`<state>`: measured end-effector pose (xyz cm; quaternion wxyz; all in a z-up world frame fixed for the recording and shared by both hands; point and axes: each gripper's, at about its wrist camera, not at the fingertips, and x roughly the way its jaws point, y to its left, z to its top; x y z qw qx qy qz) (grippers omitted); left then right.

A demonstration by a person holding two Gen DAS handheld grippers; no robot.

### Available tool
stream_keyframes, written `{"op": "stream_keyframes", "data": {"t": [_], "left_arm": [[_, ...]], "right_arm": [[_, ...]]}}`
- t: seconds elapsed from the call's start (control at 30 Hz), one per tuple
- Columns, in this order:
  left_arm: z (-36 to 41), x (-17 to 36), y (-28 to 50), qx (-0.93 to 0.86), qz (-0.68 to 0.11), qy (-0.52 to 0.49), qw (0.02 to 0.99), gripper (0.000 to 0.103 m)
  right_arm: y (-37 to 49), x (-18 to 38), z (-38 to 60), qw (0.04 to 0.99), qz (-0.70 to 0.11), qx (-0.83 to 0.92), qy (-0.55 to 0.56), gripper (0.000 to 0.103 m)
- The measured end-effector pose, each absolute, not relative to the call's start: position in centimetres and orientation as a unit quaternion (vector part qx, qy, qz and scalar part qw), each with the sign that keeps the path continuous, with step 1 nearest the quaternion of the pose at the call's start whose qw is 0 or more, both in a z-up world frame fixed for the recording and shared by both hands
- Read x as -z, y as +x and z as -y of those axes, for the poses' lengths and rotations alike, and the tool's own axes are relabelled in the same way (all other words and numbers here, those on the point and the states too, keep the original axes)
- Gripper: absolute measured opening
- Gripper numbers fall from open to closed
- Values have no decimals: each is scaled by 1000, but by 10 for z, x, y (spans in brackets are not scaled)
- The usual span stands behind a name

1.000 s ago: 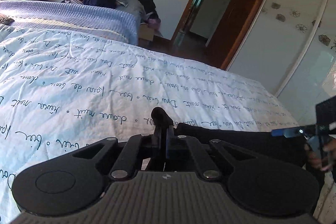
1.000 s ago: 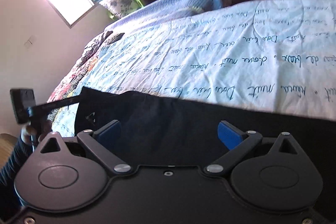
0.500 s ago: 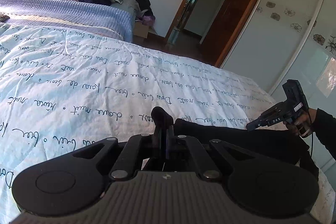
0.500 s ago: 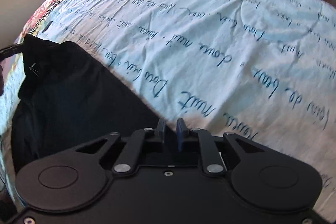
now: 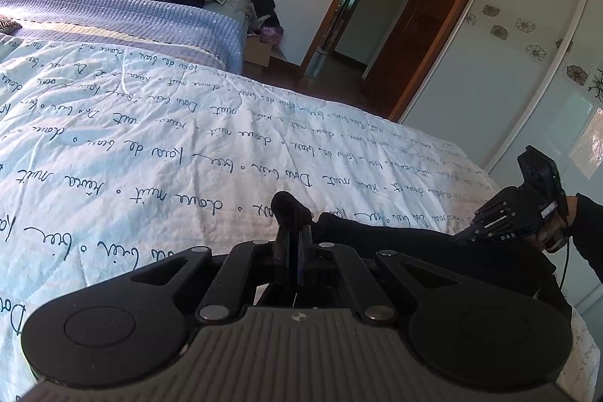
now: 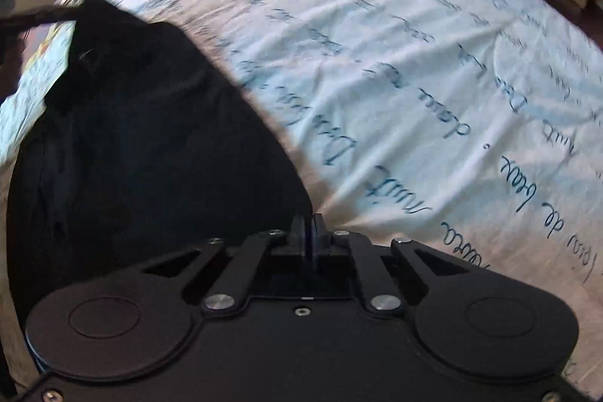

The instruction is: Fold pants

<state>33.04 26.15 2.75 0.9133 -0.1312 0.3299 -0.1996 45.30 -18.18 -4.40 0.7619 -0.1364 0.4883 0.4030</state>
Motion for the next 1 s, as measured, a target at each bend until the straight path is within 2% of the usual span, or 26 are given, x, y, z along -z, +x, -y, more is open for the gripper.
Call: {"op": "stream_keyframes", "data": {"t": [0.23,0.4,0.5,0.7,0.9,1.0], "left_arm": [[-270,-44,307,214,-304,-150,916,2],[-291,-59,244,239,-262,-171,919,2],[-308,-43,200,245,-261,-211,910,3],[-317,23,166,216,-350,-221,884,5],[-331,15,143,202,-367,-173,891,11],[-341,11,128,191,-365,-175,894,11]], "right_arm": [[379,-22,188,803,-408,-406,-155,4],[279,-54,197,819,-351,-433,-138,4],[218,-34,194,810,-363,-448,-108,4],[174,51,170,777,-449,-426,-114,4],[173,45,175,789,-451,-405,-98,5],[166,53,173,784,-466,-398,-102,9]]}}
